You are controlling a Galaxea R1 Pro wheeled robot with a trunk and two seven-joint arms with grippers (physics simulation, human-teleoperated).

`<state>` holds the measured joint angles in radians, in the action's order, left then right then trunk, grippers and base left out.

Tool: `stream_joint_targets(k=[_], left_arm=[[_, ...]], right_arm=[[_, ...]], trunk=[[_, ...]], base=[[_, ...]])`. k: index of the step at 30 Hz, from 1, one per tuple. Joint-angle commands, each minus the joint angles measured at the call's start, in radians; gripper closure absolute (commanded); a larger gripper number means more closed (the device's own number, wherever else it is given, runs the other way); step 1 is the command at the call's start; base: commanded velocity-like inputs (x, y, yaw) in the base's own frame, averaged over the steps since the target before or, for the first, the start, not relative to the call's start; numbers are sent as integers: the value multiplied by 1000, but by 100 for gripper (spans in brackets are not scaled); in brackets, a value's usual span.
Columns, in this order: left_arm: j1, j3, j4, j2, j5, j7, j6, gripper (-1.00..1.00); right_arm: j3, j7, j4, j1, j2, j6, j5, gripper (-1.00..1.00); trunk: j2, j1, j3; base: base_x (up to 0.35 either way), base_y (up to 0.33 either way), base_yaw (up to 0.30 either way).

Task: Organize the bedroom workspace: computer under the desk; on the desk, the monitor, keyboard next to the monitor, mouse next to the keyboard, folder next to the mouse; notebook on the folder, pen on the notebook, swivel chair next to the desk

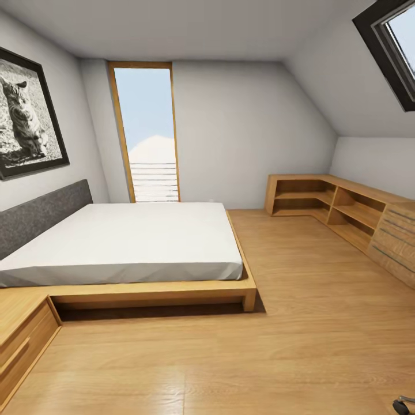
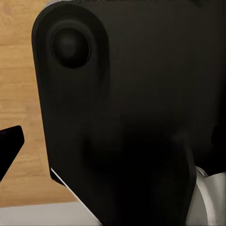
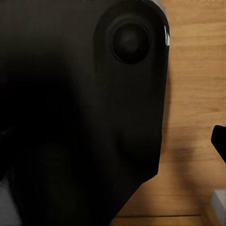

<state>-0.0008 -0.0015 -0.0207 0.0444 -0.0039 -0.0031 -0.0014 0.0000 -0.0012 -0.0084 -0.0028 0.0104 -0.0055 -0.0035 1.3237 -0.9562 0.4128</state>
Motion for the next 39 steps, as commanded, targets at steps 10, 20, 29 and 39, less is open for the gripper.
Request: stream_joint_targets(k=[10,20,29,39], left_arm=[[0,0,-1,0,-1,0,0,-100],[0,0,-1,0,-1,0,-1,-100],[0,1,-2,0,2,0,-3,-100],[-1,6,-99,-4,5,-3,-55,-100]], right_arm=[[0,0,0,0,0,-17,0,-100],[1,1,1,0,-2,-57,1,-100],[-4,0,-2,0,-3,-88,-5,-100],[-28,1,-270,0,-6,-97,-10,-100]], trunk=[[-70,38,-30],[-140,77,-62],[-203,111,-90],[-273,150,-121]], base=[[0,0,0],[0,0,-1],[0,0,-174],[0,0,-280]])
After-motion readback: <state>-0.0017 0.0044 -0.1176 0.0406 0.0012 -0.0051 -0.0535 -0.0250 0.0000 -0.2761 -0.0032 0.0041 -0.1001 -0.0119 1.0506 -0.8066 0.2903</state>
